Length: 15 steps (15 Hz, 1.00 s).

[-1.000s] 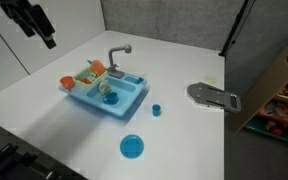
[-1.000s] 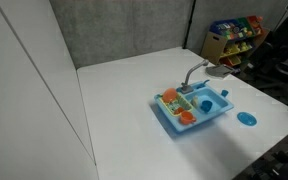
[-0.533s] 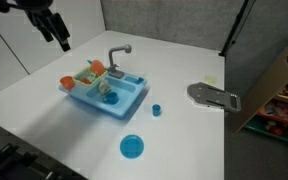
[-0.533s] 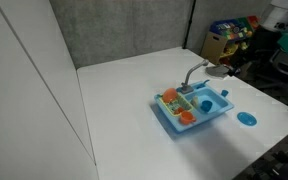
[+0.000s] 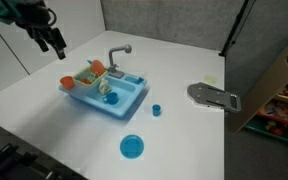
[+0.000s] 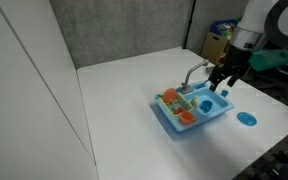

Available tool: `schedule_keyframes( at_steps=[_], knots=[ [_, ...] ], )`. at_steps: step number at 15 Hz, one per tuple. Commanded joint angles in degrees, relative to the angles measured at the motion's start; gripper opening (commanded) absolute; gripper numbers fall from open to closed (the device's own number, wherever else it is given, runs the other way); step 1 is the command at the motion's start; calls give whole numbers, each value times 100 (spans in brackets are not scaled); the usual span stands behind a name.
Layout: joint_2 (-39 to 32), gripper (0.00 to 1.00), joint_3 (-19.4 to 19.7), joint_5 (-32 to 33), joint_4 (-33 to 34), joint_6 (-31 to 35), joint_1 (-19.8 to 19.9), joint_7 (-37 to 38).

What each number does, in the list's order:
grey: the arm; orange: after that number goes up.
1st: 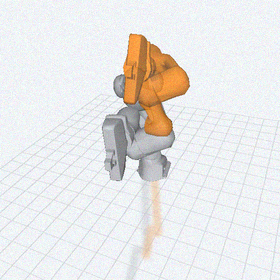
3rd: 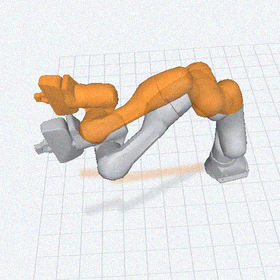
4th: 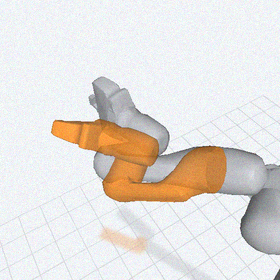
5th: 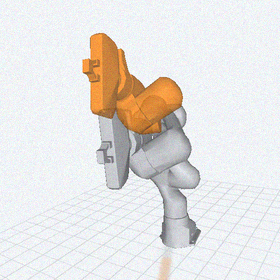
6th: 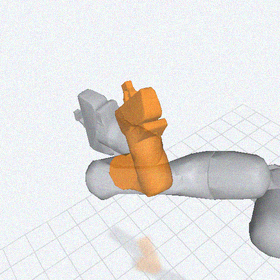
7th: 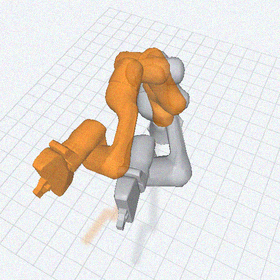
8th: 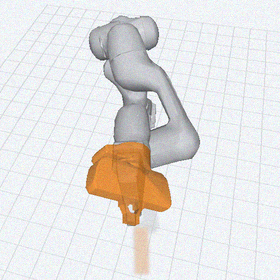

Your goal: Put the orange mug on the blue plate

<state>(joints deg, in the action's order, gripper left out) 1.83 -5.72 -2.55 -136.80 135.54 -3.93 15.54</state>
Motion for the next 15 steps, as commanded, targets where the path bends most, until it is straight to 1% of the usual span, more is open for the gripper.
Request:
schedule_keyframes(
  at_steps=[1, 7, 13, 15],
  knots=[
    [-261, 100, -105, 69, 42, 347, -189, -247],
    [-808, 100, -185, 379, 66, 1077, -422, -588],
    [-1409, 100, -4, 1377, 142, 1461, -587, -360],
    [-1559, 100, 59, 1596, 175, 1524, -642, -340]
  ],
)
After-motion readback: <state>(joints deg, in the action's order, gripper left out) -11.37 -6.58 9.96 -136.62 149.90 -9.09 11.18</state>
